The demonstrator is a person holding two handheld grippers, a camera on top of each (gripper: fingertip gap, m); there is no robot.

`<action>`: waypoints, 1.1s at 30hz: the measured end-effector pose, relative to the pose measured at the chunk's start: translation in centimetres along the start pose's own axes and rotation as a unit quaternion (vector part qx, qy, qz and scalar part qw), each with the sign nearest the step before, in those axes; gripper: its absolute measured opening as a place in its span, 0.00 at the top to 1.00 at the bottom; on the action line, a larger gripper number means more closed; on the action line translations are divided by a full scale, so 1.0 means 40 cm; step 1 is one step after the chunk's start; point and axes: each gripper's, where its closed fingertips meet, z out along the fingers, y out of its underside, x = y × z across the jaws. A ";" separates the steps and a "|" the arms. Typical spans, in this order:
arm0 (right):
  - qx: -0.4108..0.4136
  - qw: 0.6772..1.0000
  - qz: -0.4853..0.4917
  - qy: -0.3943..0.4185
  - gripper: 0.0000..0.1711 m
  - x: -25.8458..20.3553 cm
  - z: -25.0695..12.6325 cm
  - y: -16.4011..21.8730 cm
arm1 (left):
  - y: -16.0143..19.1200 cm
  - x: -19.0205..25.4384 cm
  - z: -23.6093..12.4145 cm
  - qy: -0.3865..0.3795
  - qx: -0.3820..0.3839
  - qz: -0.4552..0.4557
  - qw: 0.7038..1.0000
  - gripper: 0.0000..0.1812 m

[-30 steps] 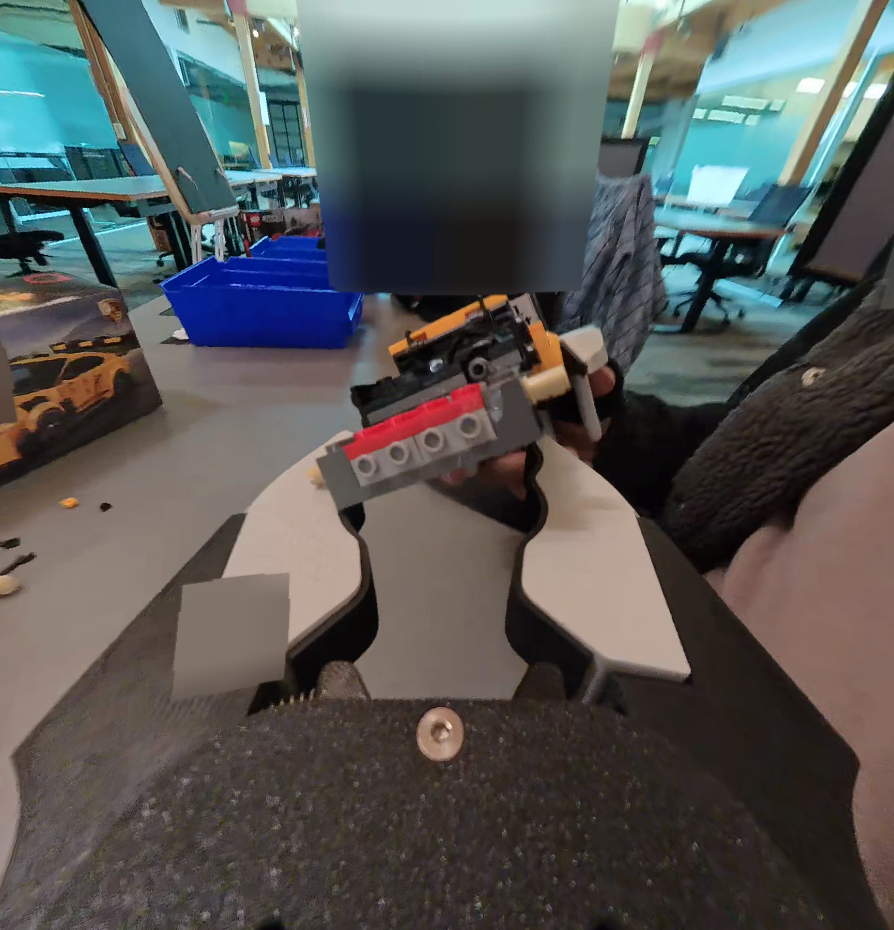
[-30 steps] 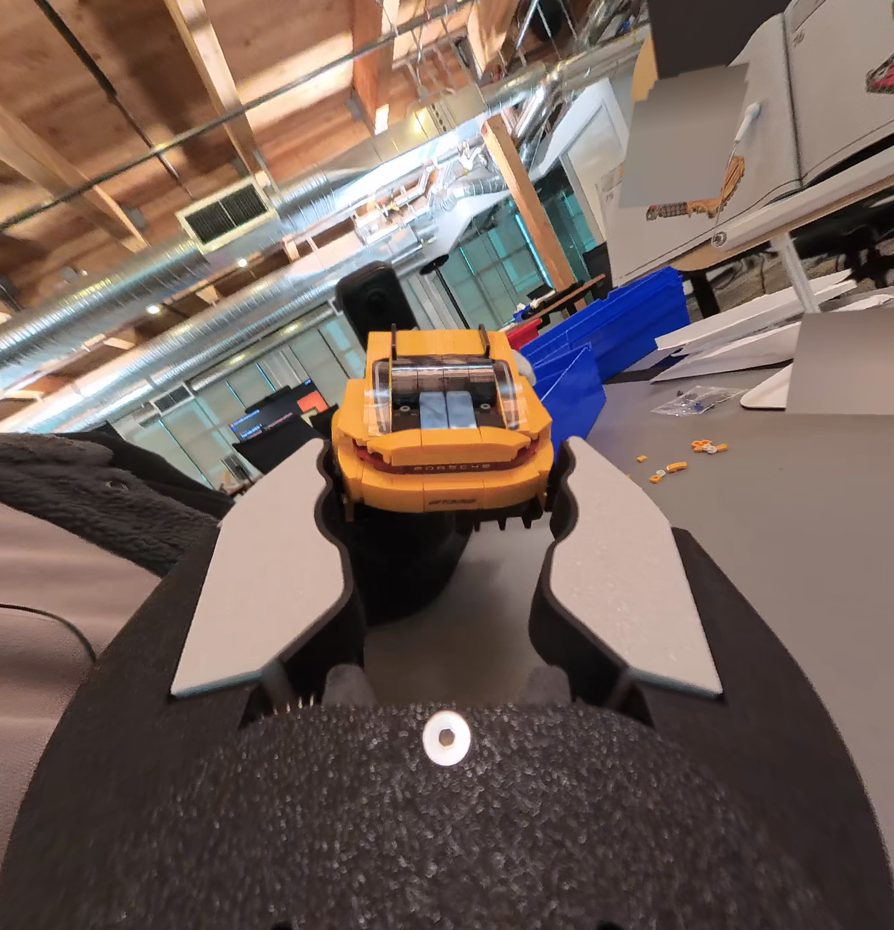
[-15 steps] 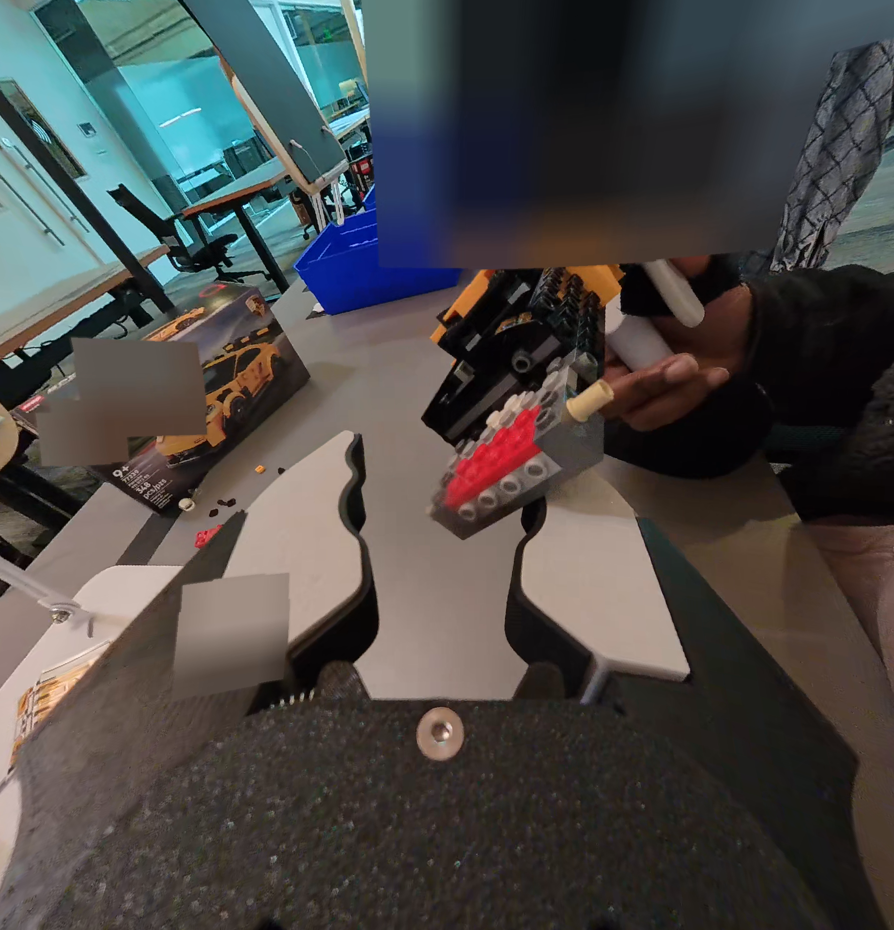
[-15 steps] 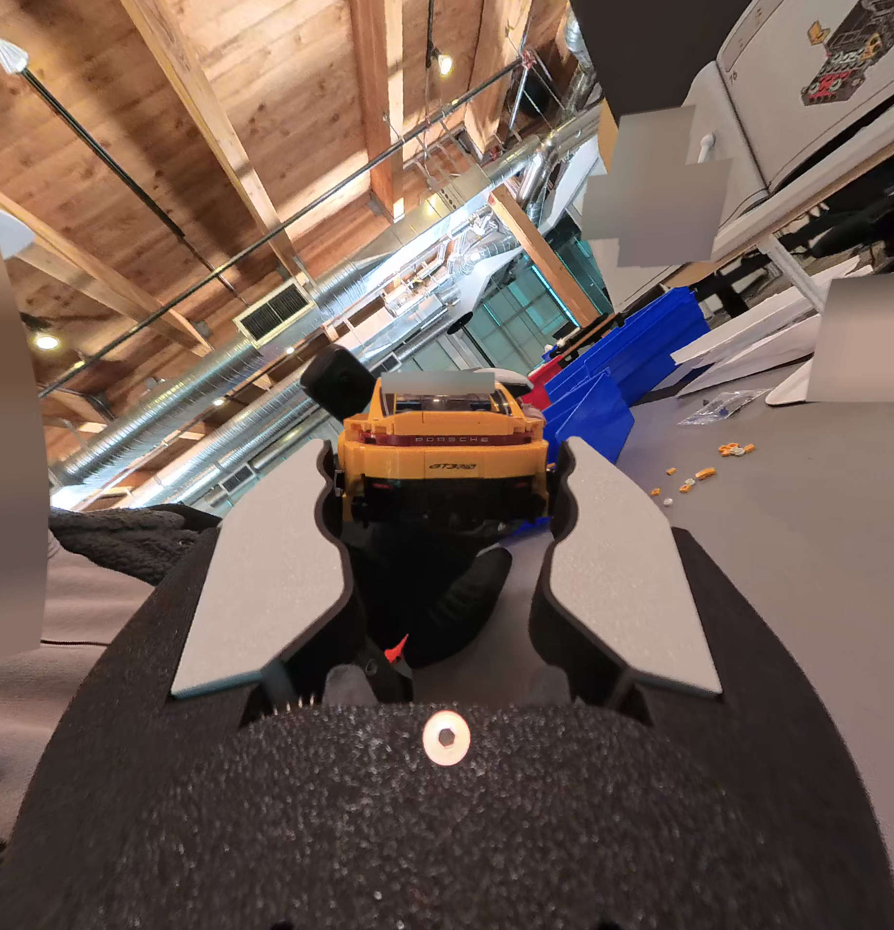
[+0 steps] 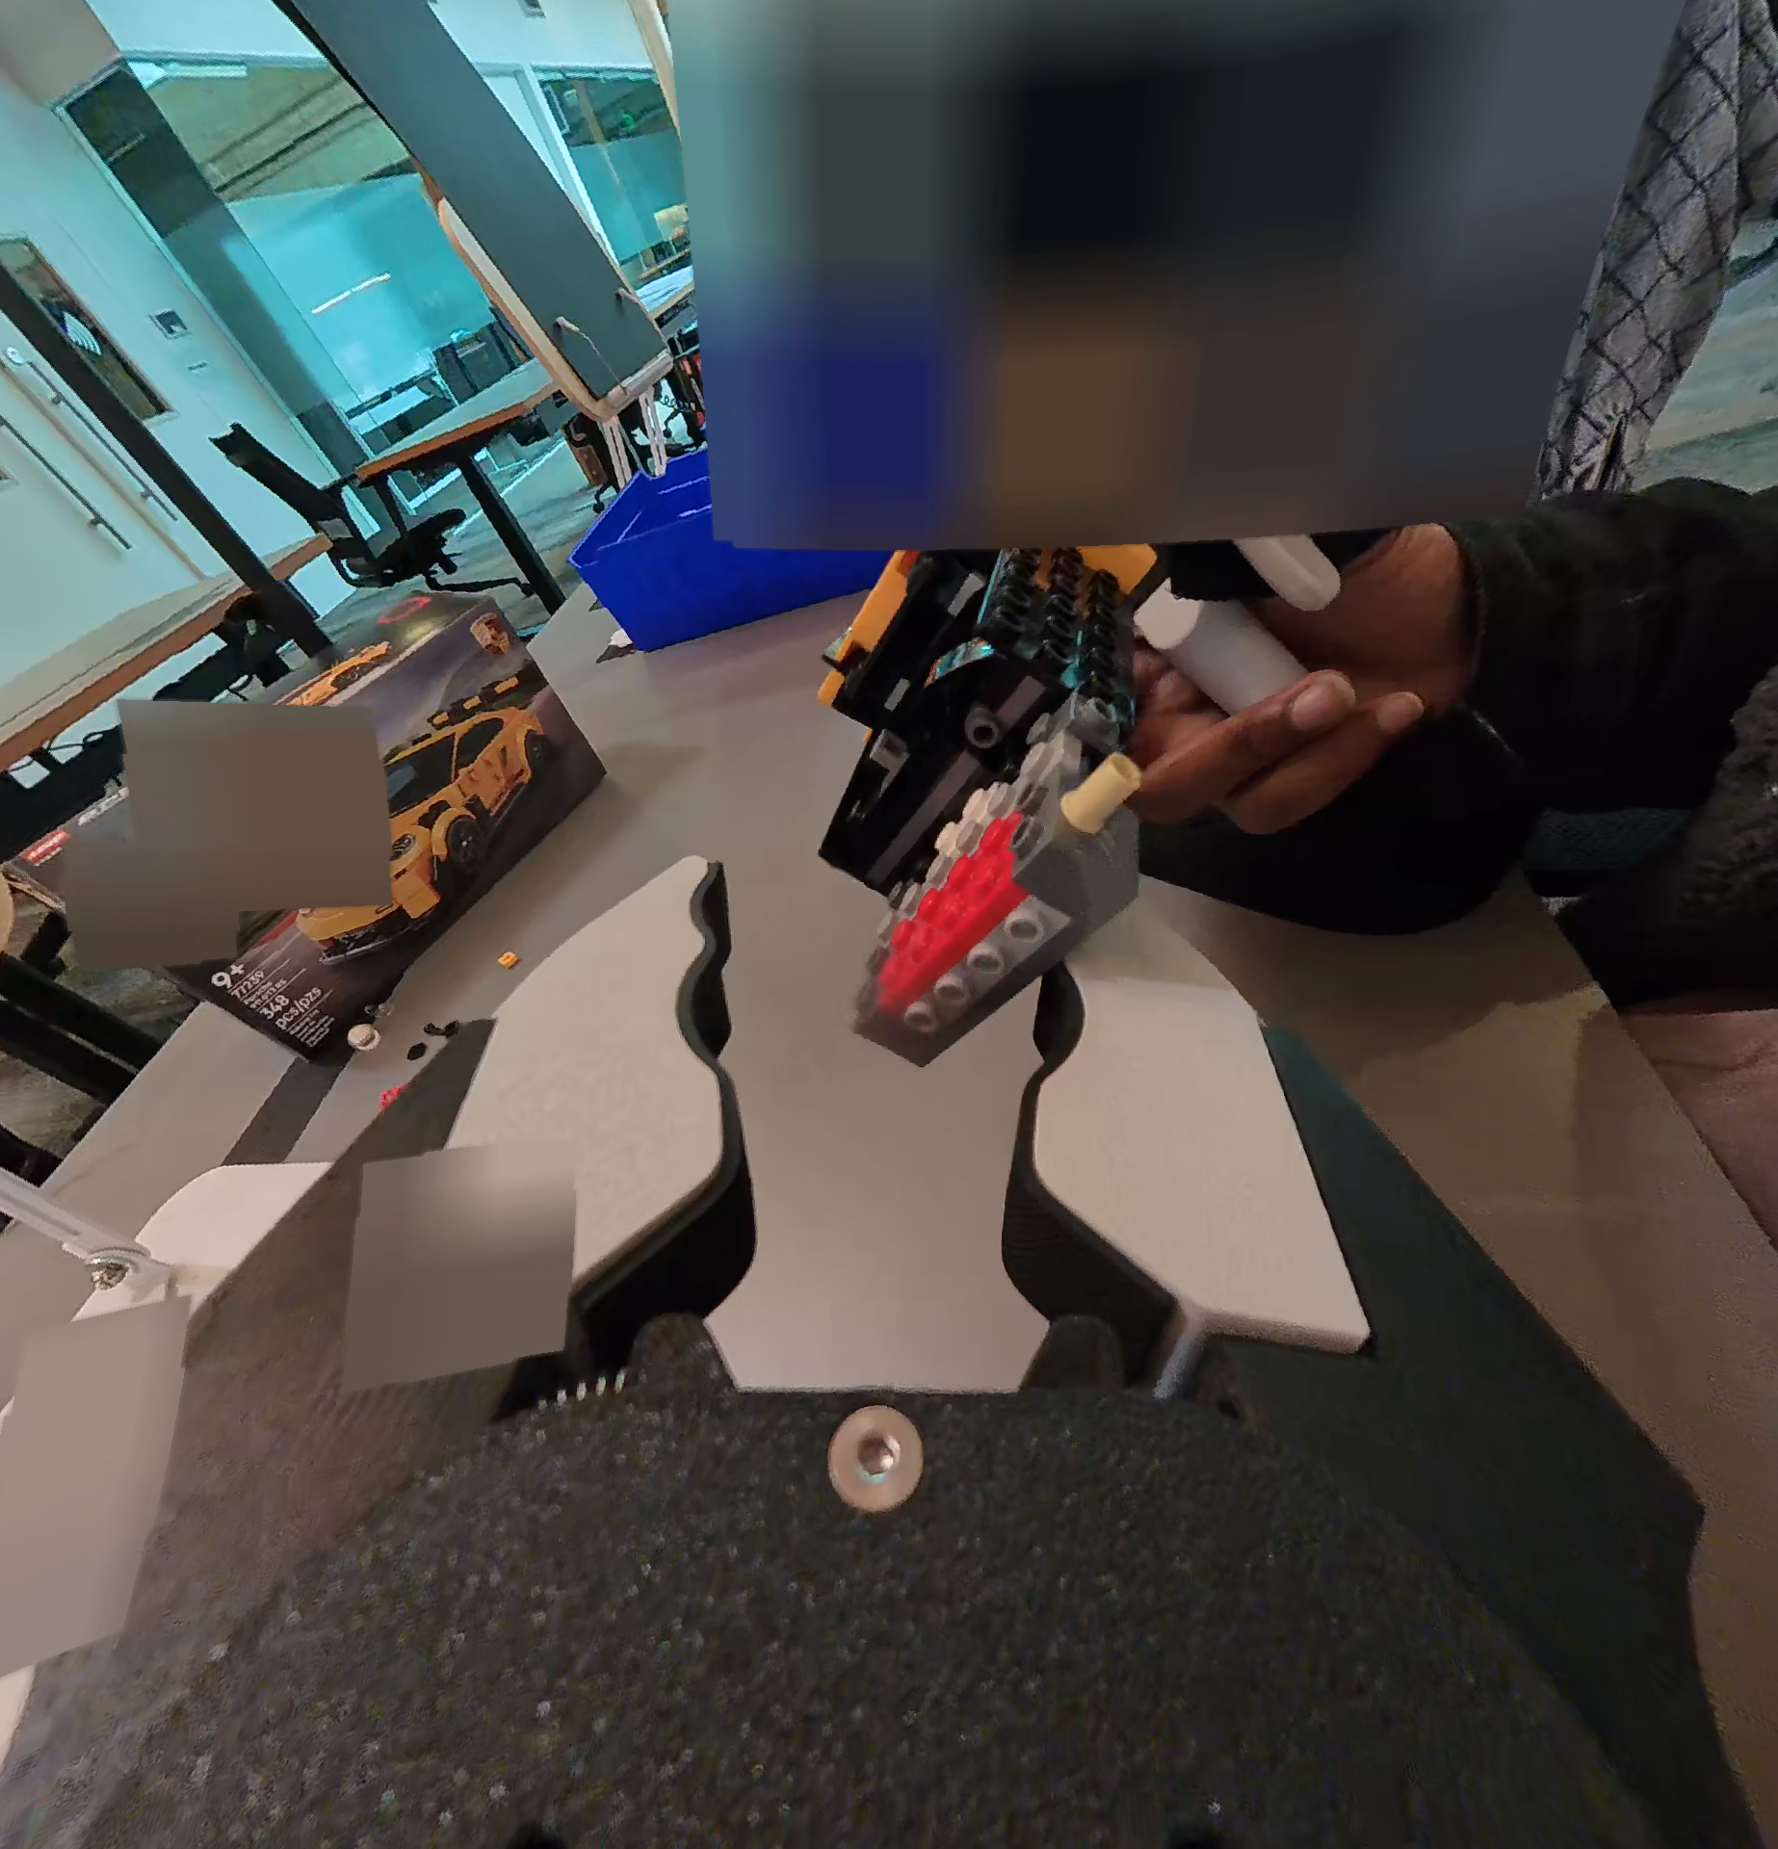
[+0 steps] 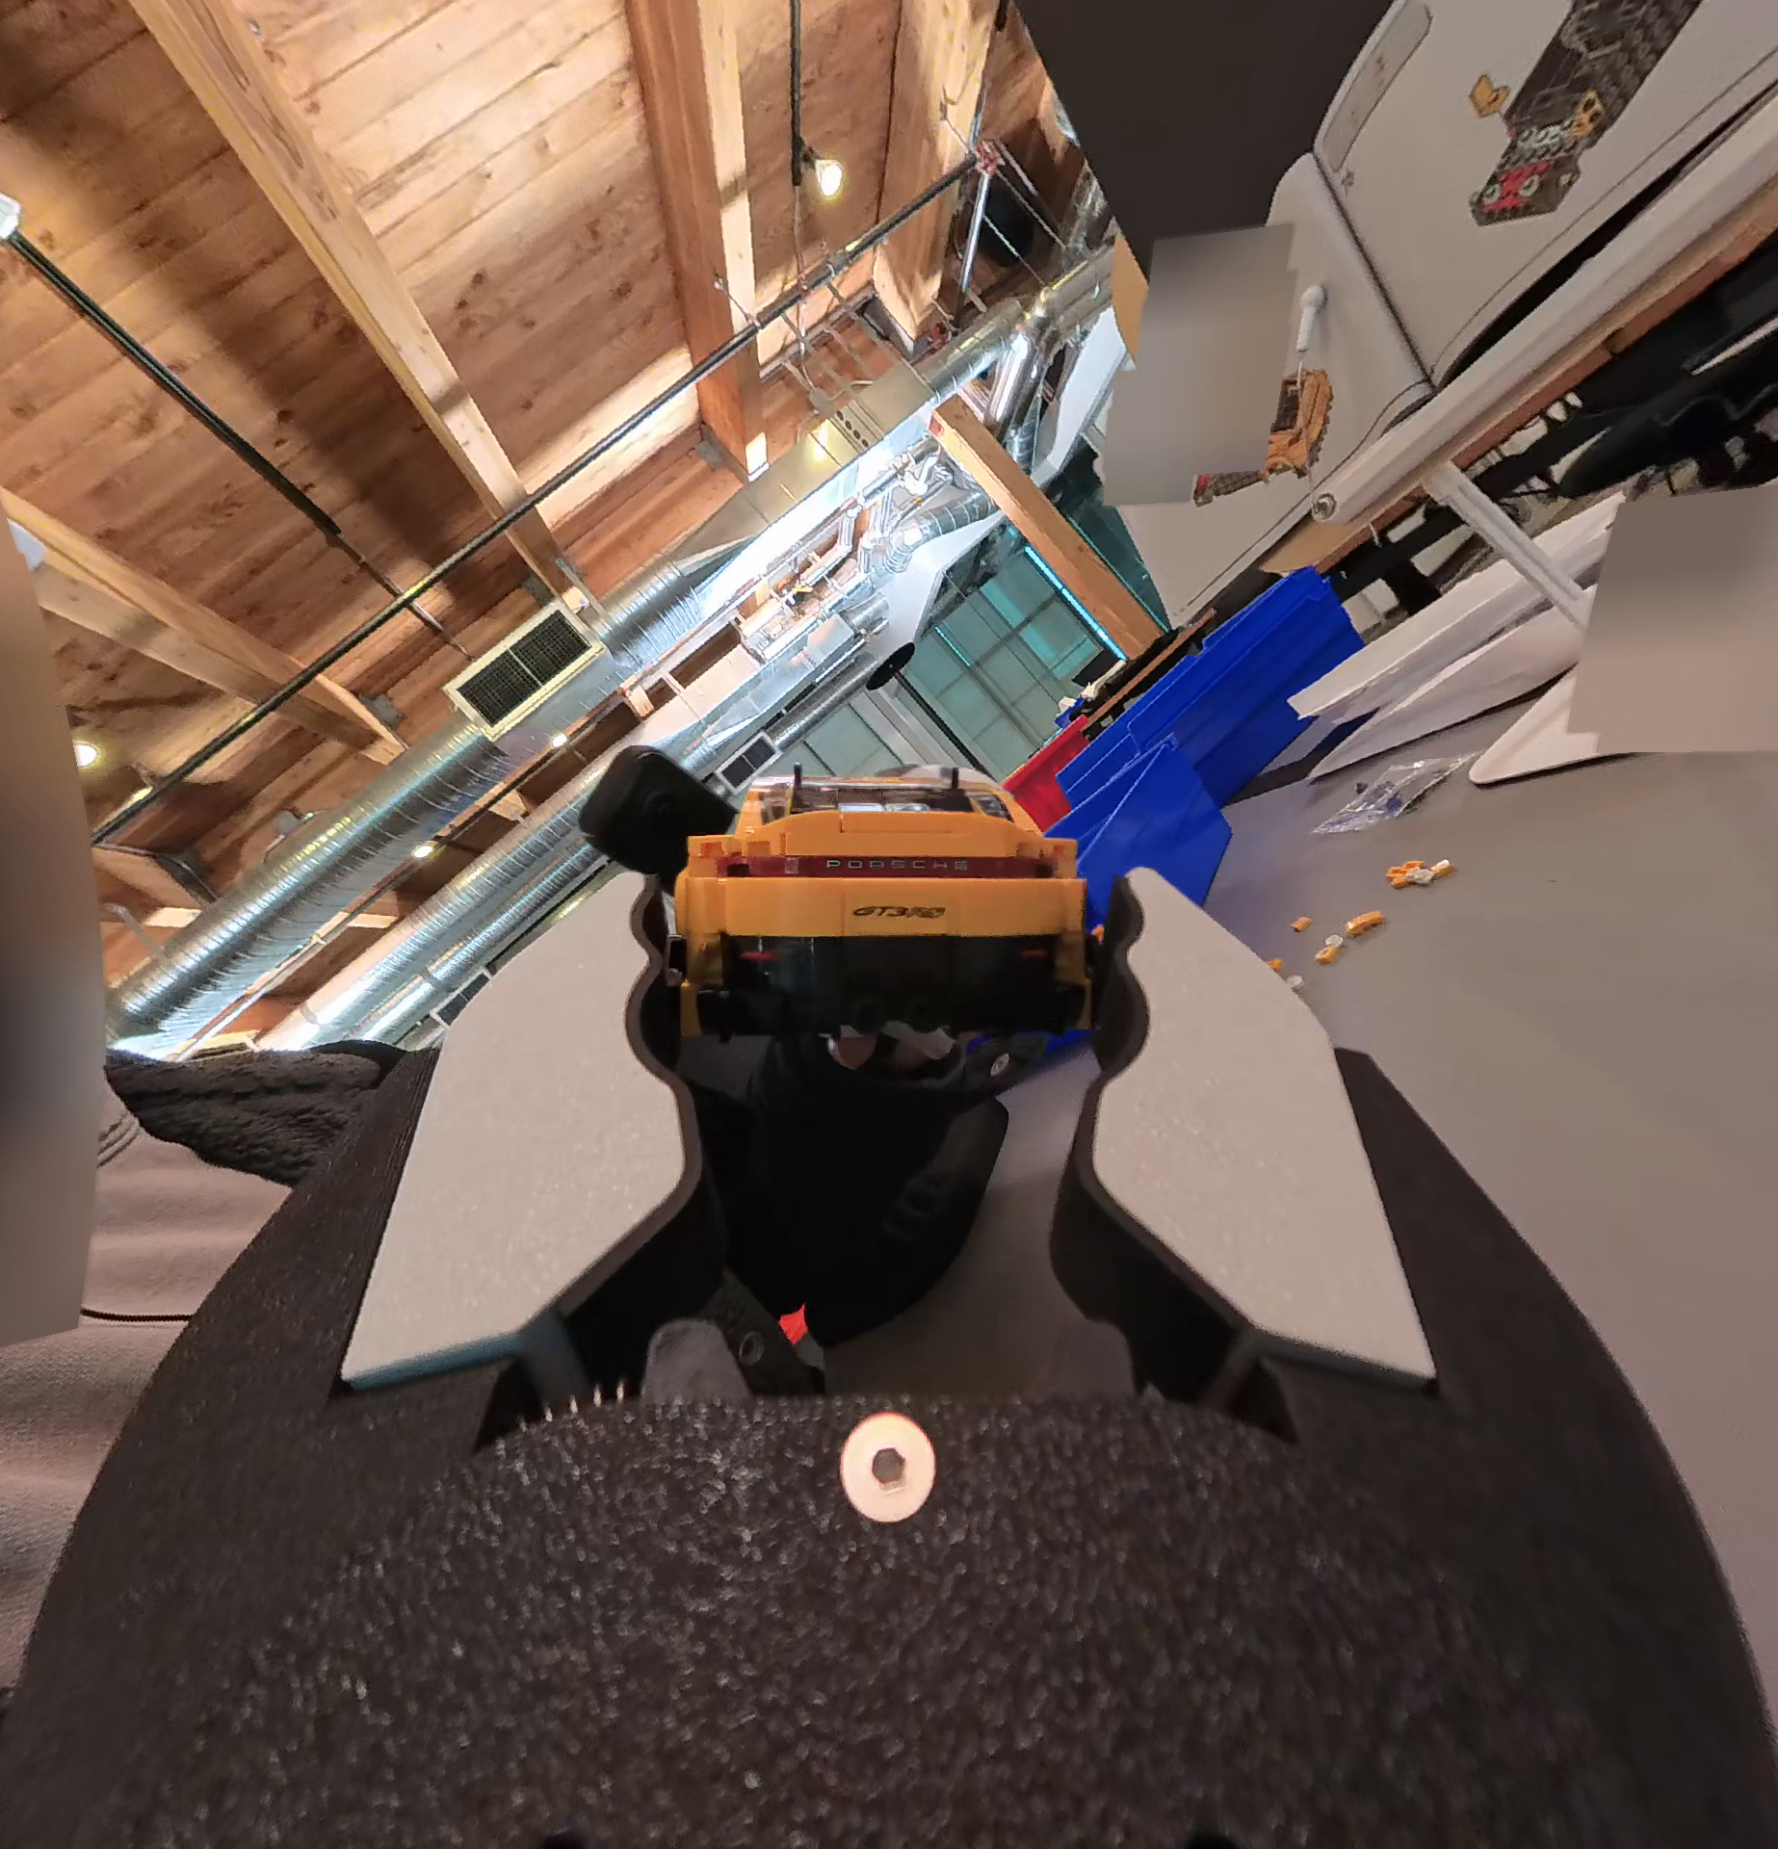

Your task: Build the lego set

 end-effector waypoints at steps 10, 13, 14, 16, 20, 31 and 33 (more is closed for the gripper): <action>-0.038 0.999 -0.001 0.026 0.52 0.026 0.011 0.035 | 0.016 0.035 0.002 0.013 -0.055 0.145 0.988 0.71; -0.039 0.999 0.012 0.019 0.52 0.018 0.014 0.036 | 0.013 0.051 0.003 0.038 -0.060 0.157 0.985 0.74; -0.040 0.999 0.015 0.021 0.52 0.018 0.014 0.036 | 0.012 0.055 0.004 0.047 -0.060 0.158 0.985 0.76; -0.042 0.999 0.021 0.024 0.52 0.019 0.010 0.036 | 0.010 0.056 0.006 0.050 -0.065 0.177 0.981 0.79; -0.043 0.999 0.027 0.019 0.52 0.014 0.004 0.041 | 0.008 0.060 0.007 0.047 -0.074 0.206 0.975 0.79; -0.084 0.996 -0.016 0.039 0.51 -0.007 0.011 0.065 | -0.008 0.050 -0.005 0.018 -0.037 0.225 0.973 0.83; -0.081 0.996 -0.016 0.033 0.51 -0.013 0.015 0.066 | -0.018 0.048 -0.008 0.015 -0.023 0.222 0.975 0.83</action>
